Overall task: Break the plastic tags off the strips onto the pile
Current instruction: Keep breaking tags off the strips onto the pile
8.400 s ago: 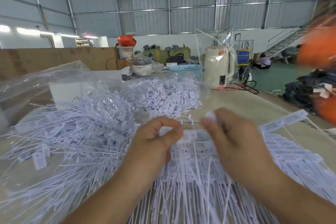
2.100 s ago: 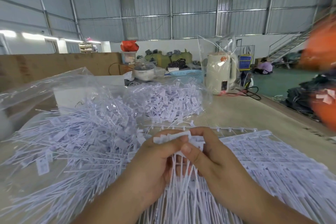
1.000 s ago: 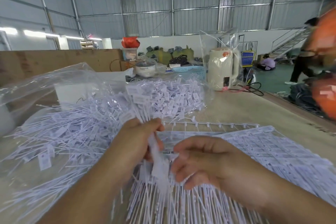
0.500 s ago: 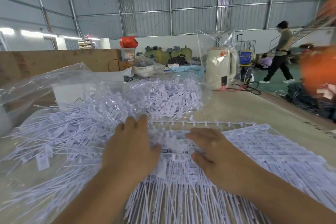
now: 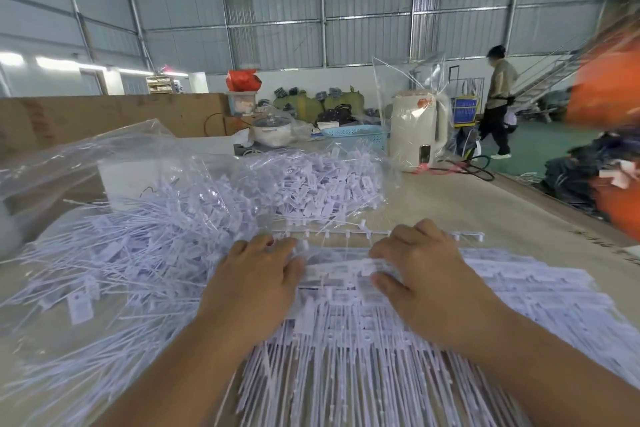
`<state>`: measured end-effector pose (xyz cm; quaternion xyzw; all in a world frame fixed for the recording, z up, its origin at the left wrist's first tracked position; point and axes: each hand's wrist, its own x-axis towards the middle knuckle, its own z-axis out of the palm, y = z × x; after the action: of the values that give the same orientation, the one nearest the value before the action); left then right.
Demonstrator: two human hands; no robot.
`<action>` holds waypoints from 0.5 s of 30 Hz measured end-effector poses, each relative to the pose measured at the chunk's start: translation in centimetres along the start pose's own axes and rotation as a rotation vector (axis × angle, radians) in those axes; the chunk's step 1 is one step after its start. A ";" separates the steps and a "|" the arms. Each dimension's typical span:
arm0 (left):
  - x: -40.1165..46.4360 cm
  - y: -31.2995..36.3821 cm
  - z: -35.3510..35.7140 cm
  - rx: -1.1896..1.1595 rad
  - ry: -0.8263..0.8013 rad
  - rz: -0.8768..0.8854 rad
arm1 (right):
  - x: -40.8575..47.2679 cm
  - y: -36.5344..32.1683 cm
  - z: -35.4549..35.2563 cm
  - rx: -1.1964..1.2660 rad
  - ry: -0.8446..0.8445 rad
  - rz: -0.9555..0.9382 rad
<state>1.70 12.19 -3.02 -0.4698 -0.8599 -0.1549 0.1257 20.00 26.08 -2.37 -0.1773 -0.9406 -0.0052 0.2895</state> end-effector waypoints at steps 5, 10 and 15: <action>0.2 -0.7 0.1 0.142 -0.008 -0.056 | -0.1 0.6 -2.2 0.098 0.171 -0.007; -0.2 0.1 -0.4 0.147 0.056 -0.008 | -0.4 1.7 -2.7 0.230 0.000 0.025; -0.6 1.1 -1.5 -0.533 0.217 0.015 | -0.7 2.0 -2.9 0.205 -0.152 0.035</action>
<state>3.04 11.71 -1.65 -0.4732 -0.7670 -0.4240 0.0899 22.75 27.41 -0.52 -0.1630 -0.9522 0.1093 0.2341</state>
